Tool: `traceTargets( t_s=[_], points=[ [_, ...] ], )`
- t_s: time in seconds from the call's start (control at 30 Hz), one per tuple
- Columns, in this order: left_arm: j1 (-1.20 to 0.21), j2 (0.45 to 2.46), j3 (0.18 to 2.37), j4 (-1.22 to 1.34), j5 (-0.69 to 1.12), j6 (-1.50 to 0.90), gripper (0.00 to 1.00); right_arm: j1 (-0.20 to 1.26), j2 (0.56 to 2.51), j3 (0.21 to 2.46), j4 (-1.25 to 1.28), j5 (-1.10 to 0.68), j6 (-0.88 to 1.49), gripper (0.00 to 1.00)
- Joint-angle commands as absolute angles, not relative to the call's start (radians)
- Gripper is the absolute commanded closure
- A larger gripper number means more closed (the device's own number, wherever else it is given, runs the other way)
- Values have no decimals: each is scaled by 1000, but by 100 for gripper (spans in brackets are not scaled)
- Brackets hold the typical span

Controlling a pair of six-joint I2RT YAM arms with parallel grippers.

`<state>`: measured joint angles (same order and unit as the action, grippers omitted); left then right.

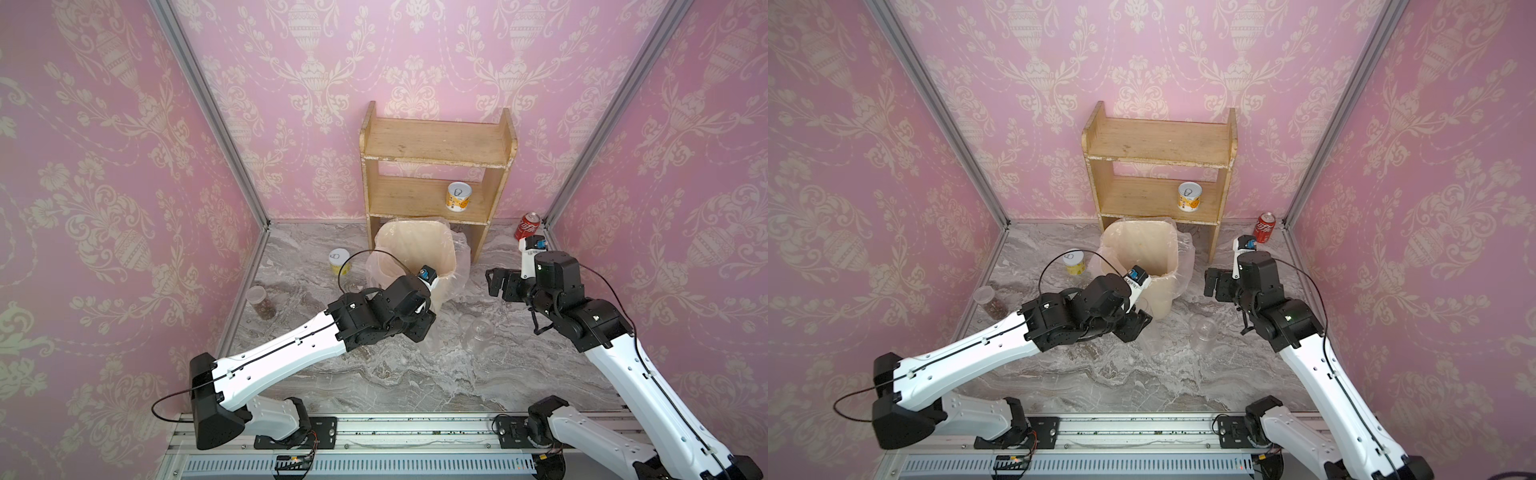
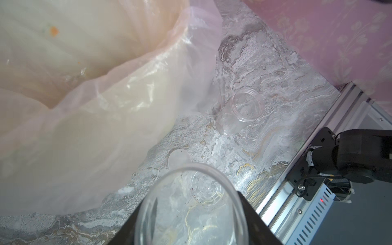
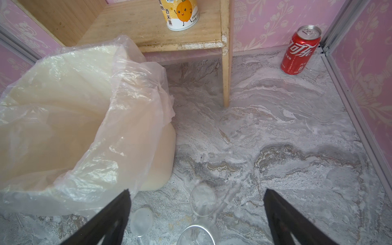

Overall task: Empty the moldy dried flower tea in the jars
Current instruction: Place the jar at the center of the board.

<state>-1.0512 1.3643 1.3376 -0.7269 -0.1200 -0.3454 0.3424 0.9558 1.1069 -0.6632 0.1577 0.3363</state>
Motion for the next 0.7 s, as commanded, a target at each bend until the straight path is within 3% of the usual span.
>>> traceTargets(
  t_s=[0.0,0.67],
  points=[
    [-1074,1387,1302,-721,-180,-326,68,336,930,1087,-652,183,331,0],
    [-1175,1487,1161,-534,-287,-327,65,330,910,1028,-628,178,346,0]
  ],
)
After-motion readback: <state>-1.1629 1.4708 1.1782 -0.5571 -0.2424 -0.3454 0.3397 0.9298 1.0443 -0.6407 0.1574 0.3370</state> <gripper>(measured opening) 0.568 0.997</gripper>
